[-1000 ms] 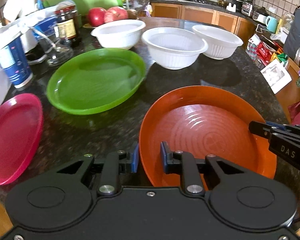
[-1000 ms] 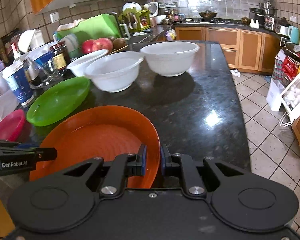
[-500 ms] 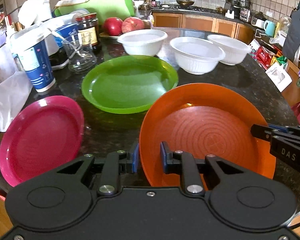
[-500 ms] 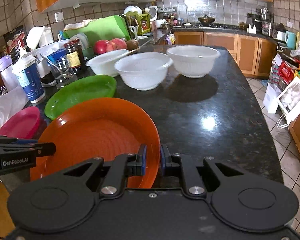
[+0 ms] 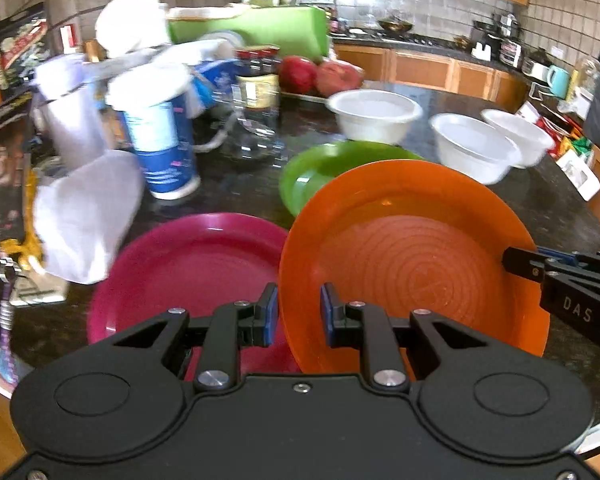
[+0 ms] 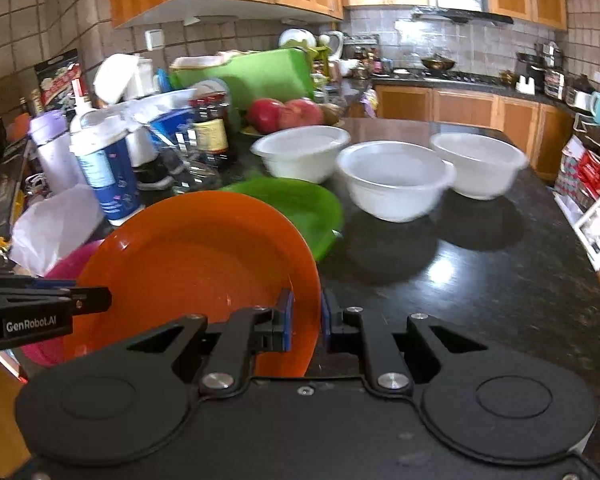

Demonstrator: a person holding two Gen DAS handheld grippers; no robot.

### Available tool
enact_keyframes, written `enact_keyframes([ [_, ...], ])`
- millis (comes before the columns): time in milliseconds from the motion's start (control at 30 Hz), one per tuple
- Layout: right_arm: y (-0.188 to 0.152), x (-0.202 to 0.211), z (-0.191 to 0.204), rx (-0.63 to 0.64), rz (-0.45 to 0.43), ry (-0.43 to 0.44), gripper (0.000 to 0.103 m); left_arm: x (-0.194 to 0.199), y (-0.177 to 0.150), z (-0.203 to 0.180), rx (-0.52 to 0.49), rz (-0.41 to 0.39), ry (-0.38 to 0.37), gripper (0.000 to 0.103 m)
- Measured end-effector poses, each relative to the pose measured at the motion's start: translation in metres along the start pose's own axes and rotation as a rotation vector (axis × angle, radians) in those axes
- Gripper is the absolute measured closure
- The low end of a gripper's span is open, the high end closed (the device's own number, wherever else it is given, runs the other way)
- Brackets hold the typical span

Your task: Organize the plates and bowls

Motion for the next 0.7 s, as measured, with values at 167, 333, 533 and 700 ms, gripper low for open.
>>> enact_keyframes([
  [167, 0.006, -0.013, 0.046, 0.026, -0.004, 0.04, 0.087, 0.005, -0.002, 0.042, 0.025, -0.015, 0.042, 0.074],
  [333, 0.005, -0.029, 0.085, 0.047, 0.008, 0.067, 0.087, 0.005, -0.006, 0.077, 0.037, -0.016, 0.081, 0.074],
  [533, -0.002, -0.046, 0.115, 0.048, 0.036, 0.056, 0.087, -0.008, -0.012, 0.107, 0.037, 0.007, 0.076, 0.074],
  [700, -0.007, -0.052, 0.124, 0.036, 0.05, 0.027, 0.087, -0.019, -0.016, 0.12, 0.024, 0.027, 0.048, 0.074],
])
Point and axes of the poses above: each gripper's, at about its wrist camera, not at the fingertips, and x roughly against the way its jaws point, z to its left, y to its top, the point moved 8 cm from there along -x, roughly the way its jaws point, and after that the axes turned 5 degrees about -x, right-handed, at the moved point
